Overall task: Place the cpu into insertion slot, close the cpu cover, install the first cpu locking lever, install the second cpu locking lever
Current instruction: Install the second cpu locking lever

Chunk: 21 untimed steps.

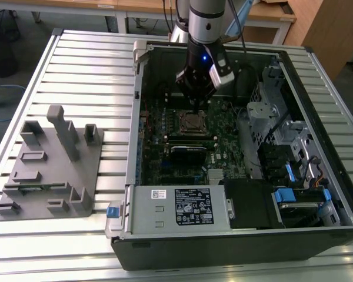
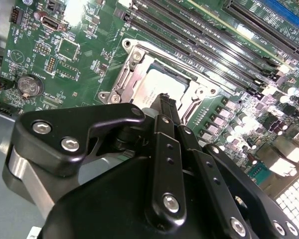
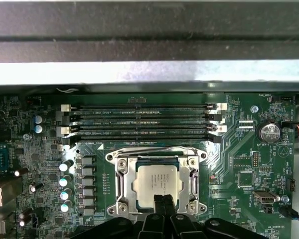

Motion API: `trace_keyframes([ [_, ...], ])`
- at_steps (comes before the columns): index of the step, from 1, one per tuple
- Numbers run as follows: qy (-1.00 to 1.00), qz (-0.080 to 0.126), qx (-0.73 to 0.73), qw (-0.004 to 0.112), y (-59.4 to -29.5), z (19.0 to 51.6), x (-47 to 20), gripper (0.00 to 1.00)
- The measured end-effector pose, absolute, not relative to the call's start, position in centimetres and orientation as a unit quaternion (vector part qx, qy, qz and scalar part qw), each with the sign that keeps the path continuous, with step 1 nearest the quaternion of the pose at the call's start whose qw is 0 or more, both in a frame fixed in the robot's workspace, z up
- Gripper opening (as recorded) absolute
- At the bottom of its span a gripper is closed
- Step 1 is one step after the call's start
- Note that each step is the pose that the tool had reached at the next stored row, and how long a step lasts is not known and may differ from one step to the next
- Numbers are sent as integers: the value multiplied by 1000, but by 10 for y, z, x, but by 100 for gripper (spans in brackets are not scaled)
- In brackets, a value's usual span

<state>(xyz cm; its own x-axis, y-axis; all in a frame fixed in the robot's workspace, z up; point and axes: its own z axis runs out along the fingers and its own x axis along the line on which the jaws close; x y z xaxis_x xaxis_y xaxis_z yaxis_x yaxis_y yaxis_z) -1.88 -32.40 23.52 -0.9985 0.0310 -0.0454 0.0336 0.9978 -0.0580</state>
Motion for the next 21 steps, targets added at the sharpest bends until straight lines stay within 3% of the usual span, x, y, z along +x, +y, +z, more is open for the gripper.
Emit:
trace_keyframes([
  [21, 999, -29, 16, 22, -324, 242, -19, 11],
])
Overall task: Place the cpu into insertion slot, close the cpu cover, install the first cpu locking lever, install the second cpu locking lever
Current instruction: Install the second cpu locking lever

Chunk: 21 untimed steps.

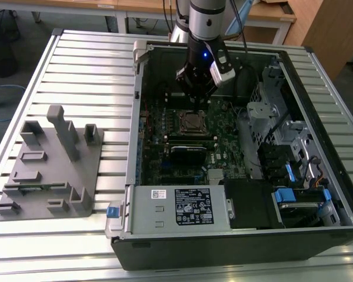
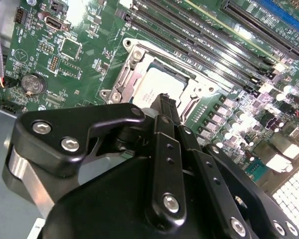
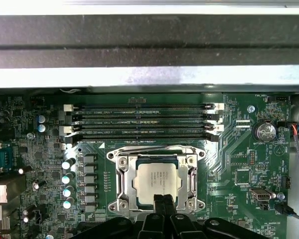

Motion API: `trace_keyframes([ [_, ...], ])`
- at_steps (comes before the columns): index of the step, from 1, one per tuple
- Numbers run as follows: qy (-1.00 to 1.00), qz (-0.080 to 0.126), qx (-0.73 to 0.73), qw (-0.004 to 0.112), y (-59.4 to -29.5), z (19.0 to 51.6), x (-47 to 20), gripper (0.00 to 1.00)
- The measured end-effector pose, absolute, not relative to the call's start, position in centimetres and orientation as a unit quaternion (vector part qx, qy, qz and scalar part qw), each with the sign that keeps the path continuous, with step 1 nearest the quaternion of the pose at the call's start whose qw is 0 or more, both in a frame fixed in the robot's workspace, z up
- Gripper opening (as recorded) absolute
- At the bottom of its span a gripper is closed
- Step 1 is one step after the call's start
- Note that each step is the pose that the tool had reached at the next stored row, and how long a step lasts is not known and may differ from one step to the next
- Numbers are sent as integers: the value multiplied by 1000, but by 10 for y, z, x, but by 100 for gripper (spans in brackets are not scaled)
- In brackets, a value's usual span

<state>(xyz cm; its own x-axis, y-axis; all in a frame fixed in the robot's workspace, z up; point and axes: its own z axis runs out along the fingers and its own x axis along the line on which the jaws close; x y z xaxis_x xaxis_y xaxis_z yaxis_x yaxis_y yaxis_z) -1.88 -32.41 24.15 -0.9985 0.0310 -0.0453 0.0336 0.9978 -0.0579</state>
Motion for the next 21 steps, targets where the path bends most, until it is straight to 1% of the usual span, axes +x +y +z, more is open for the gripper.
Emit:
trace_keyframes([
  [21, 999, -29, 16, 22, -339, 242, -19, 11],
])
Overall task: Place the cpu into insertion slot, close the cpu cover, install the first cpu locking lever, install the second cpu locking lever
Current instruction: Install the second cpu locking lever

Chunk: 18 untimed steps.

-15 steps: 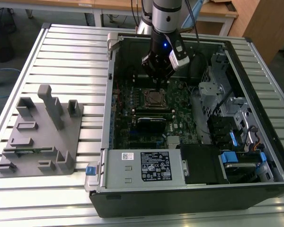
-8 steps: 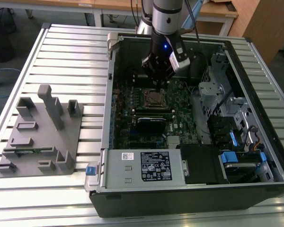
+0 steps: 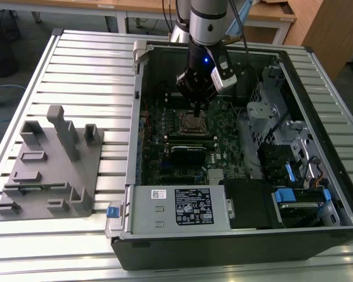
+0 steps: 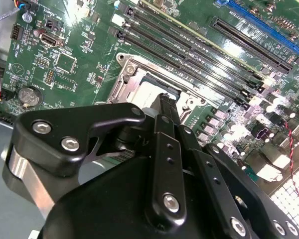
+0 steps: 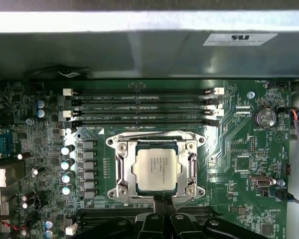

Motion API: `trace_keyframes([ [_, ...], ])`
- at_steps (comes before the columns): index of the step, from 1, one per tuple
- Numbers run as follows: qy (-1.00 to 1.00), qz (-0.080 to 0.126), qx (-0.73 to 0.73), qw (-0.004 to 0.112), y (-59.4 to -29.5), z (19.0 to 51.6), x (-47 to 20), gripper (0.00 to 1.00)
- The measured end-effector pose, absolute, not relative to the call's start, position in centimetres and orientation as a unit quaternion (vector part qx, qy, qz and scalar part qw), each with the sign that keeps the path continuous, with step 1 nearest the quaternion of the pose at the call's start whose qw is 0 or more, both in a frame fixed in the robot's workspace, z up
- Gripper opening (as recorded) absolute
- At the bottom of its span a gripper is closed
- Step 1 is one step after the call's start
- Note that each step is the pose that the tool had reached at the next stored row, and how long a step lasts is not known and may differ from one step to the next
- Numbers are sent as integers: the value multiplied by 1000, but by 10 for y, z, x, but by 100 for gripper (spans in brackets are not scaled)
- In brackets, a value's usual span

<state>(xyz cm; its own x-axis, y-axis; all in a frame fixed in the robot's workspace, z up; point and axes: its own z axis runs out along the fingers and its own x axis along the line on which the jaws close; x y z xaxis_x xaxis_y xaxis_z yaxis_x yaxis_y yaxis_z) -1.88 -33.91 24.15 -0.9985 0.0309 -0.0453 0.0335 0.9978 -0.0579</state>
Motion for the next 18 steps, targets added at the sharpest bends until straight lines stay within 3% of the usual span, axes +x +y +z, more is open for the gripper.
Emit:
trace_keyframes([
  [18, 999, -29, 16, 22, -348, 241, -19, 11],
])
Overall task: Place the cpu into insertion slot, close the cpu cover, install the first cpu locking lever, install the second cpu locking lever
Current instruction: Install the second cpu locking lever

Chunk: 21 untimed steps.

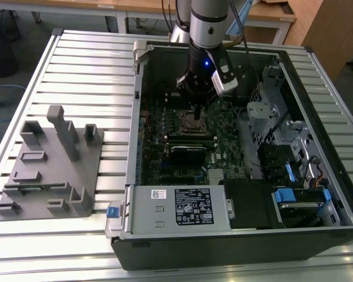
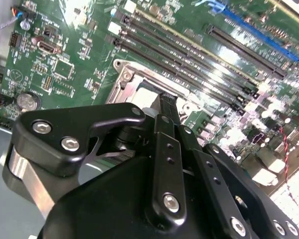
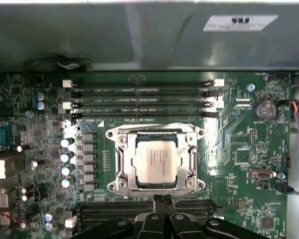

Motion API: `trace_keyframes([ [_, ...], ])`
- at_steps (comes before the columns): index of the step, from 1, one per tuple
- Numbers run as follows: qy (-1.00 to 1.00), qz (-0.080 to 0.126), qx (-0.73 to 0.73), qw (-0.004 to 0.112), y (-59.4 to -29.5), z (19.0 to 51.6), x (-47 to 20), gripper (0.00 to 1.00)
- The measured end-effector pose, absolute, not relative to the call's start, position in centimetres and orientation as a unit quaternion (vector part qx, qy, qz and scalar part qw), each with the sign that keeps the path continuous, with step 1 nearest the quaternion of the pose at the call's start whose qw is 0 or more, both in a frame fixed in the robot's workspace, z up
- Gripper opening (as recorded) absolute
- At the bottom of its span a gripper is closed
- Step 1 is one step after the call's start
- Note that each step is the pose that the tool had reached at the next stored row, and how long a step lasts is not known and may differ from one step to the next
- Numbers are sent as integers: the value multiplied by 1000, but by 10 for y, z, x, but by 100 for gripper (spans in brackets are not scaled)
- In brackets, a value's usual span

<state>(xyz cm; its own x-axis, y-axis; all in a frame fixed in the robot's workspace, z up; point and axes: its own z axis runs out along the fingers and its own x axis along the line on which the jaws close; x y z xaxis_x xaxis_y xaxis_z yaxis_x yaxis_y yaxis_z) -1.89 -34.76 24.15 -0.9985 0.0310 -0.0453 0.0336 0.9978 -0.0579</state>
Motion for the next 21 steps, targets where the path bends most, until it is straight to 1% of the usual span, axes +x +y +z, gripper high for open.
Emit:
trace_keyframes([
  [8, 999, -29, 16, 22, -357, 241, -19, 11],
  [21, 999, -29, 16, 22, -358, 241, -20, 11],
])
